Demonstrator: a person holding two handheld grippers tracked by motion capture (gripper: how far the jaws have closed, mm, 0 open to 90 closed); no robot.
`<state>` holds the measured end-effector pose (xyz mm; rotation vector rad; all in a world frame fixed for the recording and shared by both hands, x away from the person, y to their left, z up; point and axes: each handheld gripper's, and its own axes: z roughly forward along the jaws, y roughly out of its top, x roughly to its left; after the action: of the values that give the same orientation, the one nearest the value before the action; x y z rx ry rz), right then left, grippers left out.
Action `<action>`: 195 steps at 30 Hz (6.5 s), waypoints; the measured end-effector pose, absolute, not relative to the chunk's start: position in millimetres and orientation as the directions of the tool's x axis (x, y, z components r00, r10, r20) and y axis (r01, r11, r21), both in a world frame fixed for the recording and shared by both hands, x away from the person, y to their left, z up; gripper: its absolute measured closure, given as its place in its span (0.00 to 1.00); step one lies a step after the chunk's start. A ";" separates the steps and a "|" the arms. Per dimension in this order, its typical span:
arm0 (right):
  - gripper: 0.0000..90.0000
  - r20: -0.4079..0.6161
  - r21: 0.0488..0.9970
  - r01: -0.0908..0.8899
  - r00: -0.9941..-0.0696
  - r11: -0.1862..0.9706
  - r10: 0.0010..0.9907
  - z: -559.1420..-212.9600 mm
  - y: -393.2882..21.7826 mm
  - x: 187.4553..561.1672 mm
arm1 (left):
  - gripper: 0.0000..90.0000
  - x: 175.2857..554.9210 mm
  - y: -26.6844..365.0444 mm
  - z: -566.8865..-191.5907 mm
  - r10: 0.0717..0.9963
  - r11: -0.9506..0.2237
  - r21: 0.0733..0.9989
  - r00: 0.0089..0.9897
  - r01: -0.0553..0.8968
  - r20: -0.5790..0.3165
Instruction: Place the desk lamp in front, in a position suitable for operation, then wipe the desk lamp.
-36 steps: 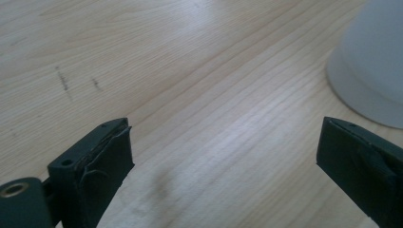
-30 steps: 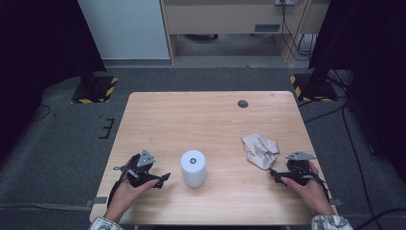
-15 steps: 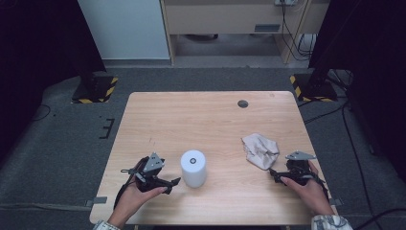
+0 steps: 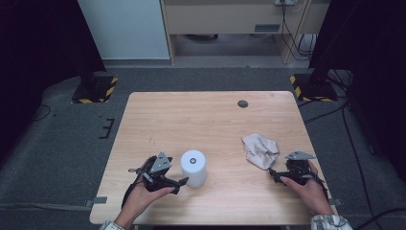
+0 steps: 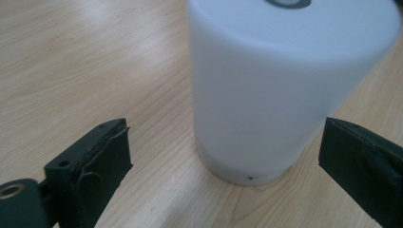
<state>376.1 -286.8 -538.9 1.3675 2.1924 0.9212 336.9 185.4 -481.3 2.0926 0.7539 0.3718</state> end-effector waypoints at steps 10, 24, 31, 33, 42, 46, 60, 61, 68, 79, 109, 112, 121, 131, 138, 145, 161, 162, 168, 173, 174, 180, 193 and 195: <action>0.11 0.010 0.708 0.635 -0.446 0.309 0.895 -537.4 -287.0 375.8 | 0.04 340.1 152.0 -477.7 0.611 -0.443 0.831 0.791 0.337 0.005; 0.25 0.020 0.717 0.625 -0.462 0.309 0.887 -520.4 -288.6 376.5 | 0.09 344.5 144.0 -477.7 0.616 -0.438 0.834 0.787 0.335 0.008; 0.27 0.028 0.715 0.635 -0.444 0.292 0.895 -520.0 -291.5 377.7 | 0.09 348.1 140.6 -477.6 0.606 -0.440 0.836 0.795 0.329 0.005; 0.28 0.026 0.714 0.635 -0.445 0.295 0.895 -519.7 -291.4 377.6 | 0.09 348.8 139.7 -477.5 0.605 -0.442 0.835 0.796 0.328 0.007; 0.29 0.017 0.718 0.627 -0.448 0.301 0.894 -517.7 -290.8 377.2 | 0.09 361.0 125.2 -477.9 0.589 -0.446 0.838 0.808 0.315 0.010; 0.29 0.020 0.721 0.629 -0.438 0.291 0.899 -516.9 -292.0 377.3 | 0.09 366.5 115.3 -477.6 0.588 -0.448 0.836 0.809 0.316 0.010; 0.31 0.005 0.731 0.619 -0.424 0.286 0.905 -511.9 -292.3 377.0 | 0.09 372.4 91.1 -474.2 0.551 -0.481 0.819 0.834 0.314 0.003; 0.31 0.005 0.731 0.619 -0.424 0.286 0.905 -511.9 -292.3 377.0 | 0.09 372.4 91.1 -474.2 0.551 -0.481 0.819 0.834 0.314 0.003; 0.31 -0.015 0.753 0.594 -0.415 0.283 0.909 -506.2 -292.7 376.8 | 0.09 373.8 78.6 -474.4 0.536 -0.485 0.817 0.844 0.313 -0.005; 0.29 -0.006 0.776 0.557 -0.465 0.298 0.885 -493.3 -275.3 398.2 | 0.09 374.3 71.0 -474.2 0.520 -0.490 0.815 0.854 0.308 -0.010; 0.42 -0.014 0.658 0.622 -0.553 0.424 0.833 -524.5 -238.6 436.0 | 0.07 363.7 80.9 -465.8 0.497 -0.466 0.837 0.868 0.286 -0.019; 0.65 -0.020 0.678 0.600 -0.562 0.424 0.827 -524.6 -242.1 434.3 | 0.07 361.5 82.1 -467.4 0.497 -0.465 0.837 0.867 0.289 -0.023; 0.86 0.037 0.705 0.594 -0.578 0.388 0.815 -517.4 -246.3 433.1 | 0.07 356.8 87.1 -472.5 0.494 -0.480 0.831 0.870 0.282 -0.010; 0.87 0.082 0.781 0.509 -0.659 0.363 0.748 -475.9 -234.7 411.2 | 0.07 351.1 98.5 -476.1 0.514 -0.467 0.839 0.858 0.281 -0.001; 0.87 0.126 0.821 0.471 -0.701 0.323 0.702 -449.9 -229.8 400.9 | 0.07 349.9 94.2 -479.2 0.506 -0.487 0.829 0.862 0.274 0.012; 0.88 0.138 0.838 0.433 -0.758 0.333 0.638 -421.0 -214.7 390.3 | 0.09 348.3 89.9 -482.2 0.523 -0.487 0.831 0.851 0.268 0.032; 0.88 0.137 0.778 0.418 -0.842 0.470 0.522 -414.2 -143.5 400.9 | 0.13 352.0 83.3 -485.4 0.521 -0.483 0.837 0.853 0.256 0.040; 0.88 0.137 0.778 0.418 -0.842 0.470 0.522 -414.2 -143.5 400.9 | 0.14 352.0 83.3 -485.4 0.521 -0.483 0.837 0.853 0.256 0.040; 0.88 0.119 0.769 0.397 -0.859 0.501 0.498 -413.7 -128.9 396.9 | 0.14 352.2 82.2 -486.1 0.512 -0.488 0.834 0.859 0.256 0.036; 0.88 0.107 0.765 0.372 -0.878 0.526 0.467 -413.3 -123.8 388.7 | 0.14 351.8 83.2 -485.8 0.531 -0.494 0.829 0.846 0.261 0.051; 0.88 0.099 0.764 0.365 -0.881 0.533 0.462 -412.9 -124.0 385.1 | 0.14 351.7 82.9 -486.0 0.528 -0.495 0.830 0.848 0.259 0.050; 0.88 0.088 0.760 0.352 -0.888 0.546 0.451 -411.0 -138.9 370.0 | 0.14 352.2 82.4 -487.2 0.520 -0.494 0.830 0.853 0.259 0.044; 0.88 0.090 0.736 0.402 -0.856 0.545 0.510 -406.3 -148.3 400.9 | 0.14 352.5 82.3 -486.4 0.517 -0.497 0.829 0.855 0.256 0.046; 0.88 0.099 0.732 0.404 -0.859 0.549 0.502 -407.7 -138.1 406.6 | 0.14 352.4 82.5 -486.3 0.518 -0.495 0.830 0.854 0.256 0.045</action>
<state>406.6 -138.1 -407.7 0.7804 2.6555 1.2067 352.4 82.5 -486.3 2.1088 0.5616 0.3612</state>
